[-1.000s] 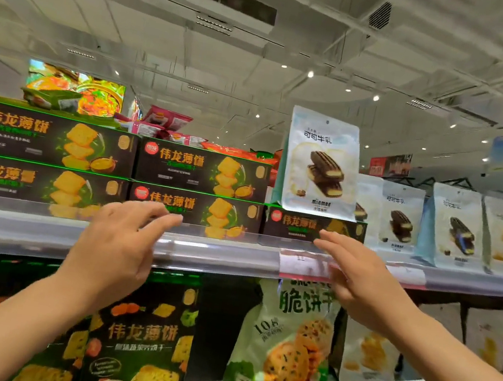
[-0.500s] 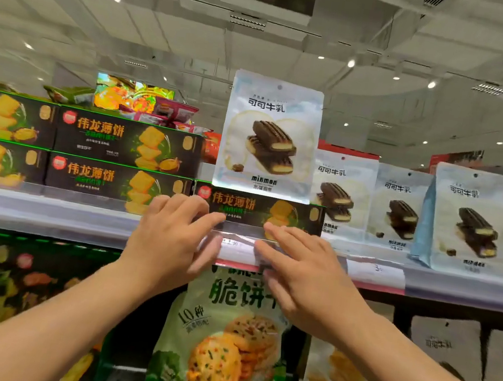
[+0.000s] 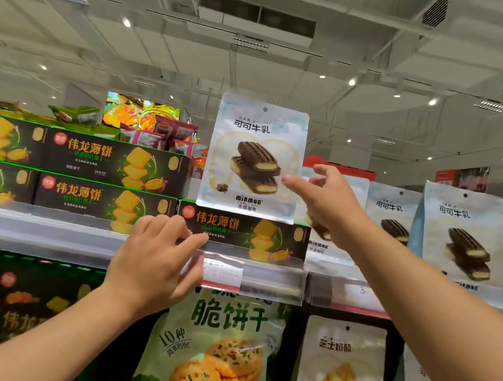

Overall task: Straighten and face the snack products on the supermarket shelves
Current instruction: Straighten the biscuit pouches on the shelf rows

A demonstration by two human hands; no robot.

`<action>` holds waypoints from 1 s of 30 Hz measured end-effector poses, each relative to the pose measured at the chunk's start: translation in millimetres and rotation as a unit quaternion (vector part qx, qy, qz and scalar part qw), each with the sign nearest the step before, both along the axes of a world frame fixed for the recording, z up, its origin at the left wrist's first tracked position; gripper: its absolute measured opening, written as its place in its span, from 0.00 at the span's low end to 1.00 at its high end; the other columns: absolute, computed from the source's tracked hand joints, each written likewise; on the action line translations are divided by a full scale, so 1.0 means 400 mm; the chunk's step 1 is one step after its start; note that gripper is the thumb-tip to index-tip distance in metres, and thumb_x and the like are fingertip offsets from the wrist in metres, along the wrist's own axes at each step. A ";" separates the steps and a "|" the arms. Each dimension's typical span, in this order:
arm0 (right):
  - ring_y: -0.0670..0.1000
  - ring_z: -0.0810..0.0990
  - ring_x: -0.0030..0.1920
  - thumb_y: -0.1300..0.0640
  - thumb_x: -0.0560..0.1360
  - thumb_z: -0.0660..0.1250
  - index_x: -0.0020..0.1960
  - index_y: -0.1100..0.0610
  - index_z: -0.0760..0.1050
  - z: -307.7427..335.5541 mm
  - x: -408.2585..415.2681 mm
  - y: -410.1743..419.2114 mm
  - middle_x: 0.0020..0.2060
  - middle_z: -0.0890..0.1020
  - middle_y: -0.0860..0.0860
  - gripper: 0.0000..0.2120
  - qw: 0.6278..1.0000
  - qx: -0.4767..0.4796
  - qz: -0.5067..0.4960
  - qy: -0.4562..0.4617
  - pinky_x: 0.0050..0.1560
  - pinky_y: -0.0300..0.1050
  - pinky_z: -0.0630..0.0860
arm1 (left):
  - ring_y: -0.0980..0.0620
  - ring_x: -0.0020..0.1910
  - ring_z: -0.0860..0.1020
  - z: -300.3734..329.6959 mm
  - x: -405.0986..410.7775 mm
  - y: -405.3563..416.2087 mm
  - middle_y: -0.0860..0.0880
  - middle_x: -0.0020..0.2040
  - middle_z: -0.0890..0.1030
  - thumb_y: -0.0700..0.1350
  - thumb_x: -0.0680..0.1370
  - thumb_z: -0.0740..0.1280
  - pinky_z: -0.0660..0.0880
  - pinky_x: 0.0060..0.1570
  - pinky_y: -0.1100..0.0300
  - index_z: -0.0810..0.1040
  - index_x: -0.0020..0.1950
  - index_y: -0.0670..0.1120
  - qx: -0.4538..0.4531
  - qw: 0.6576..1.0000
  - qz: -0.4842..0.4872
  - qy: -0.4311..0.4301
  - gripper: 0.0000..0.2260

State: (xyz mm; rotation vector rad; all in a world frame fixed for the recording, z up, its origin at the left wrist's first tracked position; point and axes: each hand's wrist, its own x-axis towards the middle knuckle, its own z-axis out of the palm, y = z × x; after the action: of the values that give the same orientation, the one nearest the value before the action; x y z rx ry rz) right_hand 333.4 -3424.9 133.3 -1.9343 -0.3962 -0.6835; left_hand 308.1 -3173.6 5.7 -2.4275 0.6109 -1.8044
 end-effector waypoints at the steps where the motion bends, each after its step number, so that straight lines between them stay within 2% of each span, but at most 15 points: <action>1: 0.51 0.75 0.51 0.41 0.67 0.75 0.74 0.54 0.59 0.010 0.012 0.008 0.65 0.71 0.55 0.43 1.000 0.010 0.018 0.020 0.46 0.47 0.75 | 0.45 0.38 0.71 0.000 -0.001 0.001 0.47 0.40 0.74 0.51 0.75 0.61 0.67 0.40 0.51 0.81 0.52 0.44 0.000 1.000 0.001 0.003 0.15; 4: 0.51 0.76 0.53 0.41 0.65 0.77 0.74 0.55 0.60 0.026 0.041 0.023 0.65 0.72 0.56 0.45 0.997 0.037 0.049 0.047 0.42 0.45 0.73 | 0.46 0.39 0.71 -0.002 -0.001 0.002 0.47 0.40 0.74 0.52 0.75 0.61 0.67 0.40 0.51 0.81 0.53 0.45 -0.001 1.000 0.001 0.006 0.15; 7: 0.48 0.76 0.51 0.43 0.63 0.78 0.73 0.56 0.62 0.024 0.058 0.030 0.63 0.75 0.55 0.45 0.994 0.060 0.071 0.059 0.37 0.45 0.71 | 0.46 0.39 0.71 -0.006 0.001 0.005 0.47 0.41 0.74 0.52 0.75 0.61 0.67 0.41 0.51 0.80 0.53 0.45 0.000 1.000 -0.006 0.007 0.15; 11: 0.46 0.76 0.50 0.43 0.61 0.79 0.68 0.56 0.68 0.020 0.060 0.030 0.60 0.78 0.53 0.41 0.994 0.058 0.074 0.063 0.37 0.45 0.71 | 0.46 0.40 0.71 -0.005 0.004 0.007 0.48 0.41 0.73 0.53 0.75 0.61 0.67 0.41 0.51 0.80 0.54 0.46 -0.001 1.000 -0.008 0.015 0.15; 15: 0.56 0.78 0.58 0.46 0.61 0.80 0.68 0.57 0.70 0.023 0.050 0.034 0.60 0.79 0.53 0.39 0.992 0.066 0.079 0.069 0.45 0.50 0.73 | 0.46 0.40 0.72 -0.004 0.003 0.011 0.48 0.41 0.74 0.53 0.75 0.61 0.68 0.41 0.50 0.81 0.55 0.45 0.003 1.000 -0.014 0.024 0.16; 16: 0.57 0.78 0.58 0.48 0.62 0.81 0.65 0.58 0.73 0.025 0.049 0.034 0.58 0.81 0.54 0.36 0.991 0.076 0.084 0.065 0.48 0.51 0.74 | 0.46 0.40 0.72 -0.004 0.003 0.012 0.48 0.41 0.74 0.53 0.75 0.61 0.68 0.41 0.50 0.82 0.55 0.45 0.004 1.000 -0.015 0.027 0.17; 19: 0.55 0.82 0.53 0.54 0.63 0.80 0.54 0.57 0.80 0.031 0.034 0.021 0.46 0.86 0.51 0.21 0.992 0.091 0.085 0.034 0.55 0.53 0.76 | 0.46 0.41 0.73 -0.004 -0.001 0.013 0.48 0.41 0.75 0.54 0.75 0.60 0.68 0.42 0.50 0.82 0.55 0.45 -0.008 0.999 -0.026 0.043 0.18; 22: 0.54 0.83 0.52 0.56 0.63 0.80 0.55 0.59 0.79 0.037 -0.001 -0.035 0.48 0.85 0.53 0.22 0.991 0.116 0.073 -0.004 0.58 0.56 0.77 | 0.46 0.41 0.73 0.008 -0.009 0.010 0.48 0.41 0.75 0.54 0.74 0.59 0.68 0.42 0.50 0.83 0.54 0.45 -0.023 0.997 -0.051 0.060 0.19; 24: 0.55 0.83 0.53 0.57 0.64 0.79 0.57 0.59 0.77 0.043 -0.038 -0.091 0.50 0.84 0.54 0.24 0.989 0.134 0.058 -0.030 0.57 0.56 0.78 | 0.44 0.43 0.75 0.029 -0.021 -0.006 0.47 0.44 0.77 0.54 0.73 0.59 0.70 0.43 0.50 0.82 0.55 0.43 -0.032 0.993 -0.090 0.075 0.21; 26: 0.56 0.83 0.53 0.58 0.61 0.79 0.57 0.60 0.76 0.044 -0.079 -0.153 0.51 0.84 0.55 0.26 0.987 0.144 0.052 -0.058 0.54 0.53 0.80 | 0.44 0.48 0.76 0.061 -0.037 -0.054 0.45 0.49 0.78 0.54 0.72 0.59 0.72 0.47 0.50 0.79 0.60 0.41 -0.043 0.982 -0.158 0.092 0.23; 29: 0.55 0.83 0.53 0.57 0.57 0.77 0.60 0.62 0.75 0.031 -0.125 -0.235 0.51 0.84 0.56 0.33 0.986 0.138 0.044 -0.079 0.51 0.50 0.81 | 0.53 0.54 0.72 0.136 -0.058 -0.177 0.48 0.58 0.74 0.51 0.75 0.64 0.69 0.54 0.61 0.69 0.70 0.44 -0.124 0.938 -0.292 0.137 0.25; 30: 0.55 0.83 0.52 0.57 0.56 0.77 0.60 0.62 0.75 0.025 -0.132 -0.261 0.51 0.84 0.55 0.33 0.987 0.133 0.039 -0.078 0.50 0.50 0.81 | 0.54 0.56 0.72 0.165 -0.059 -0.222 0.49 0.60 0.72 0.51 0.76 0.66 0.69 0.56 0.61 0.65 0.73 0.45 -0.162 0.920 -0.321 0.157 0.27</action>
State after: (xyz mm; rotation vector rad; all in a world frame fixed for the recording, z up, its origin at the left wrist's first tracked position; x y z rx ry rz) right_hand 280.5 -3529.1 143.4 -1.6120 -0.4520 -0.7970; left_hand 284.5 -3262.3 71.8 -3.0263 1.3793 -1.8240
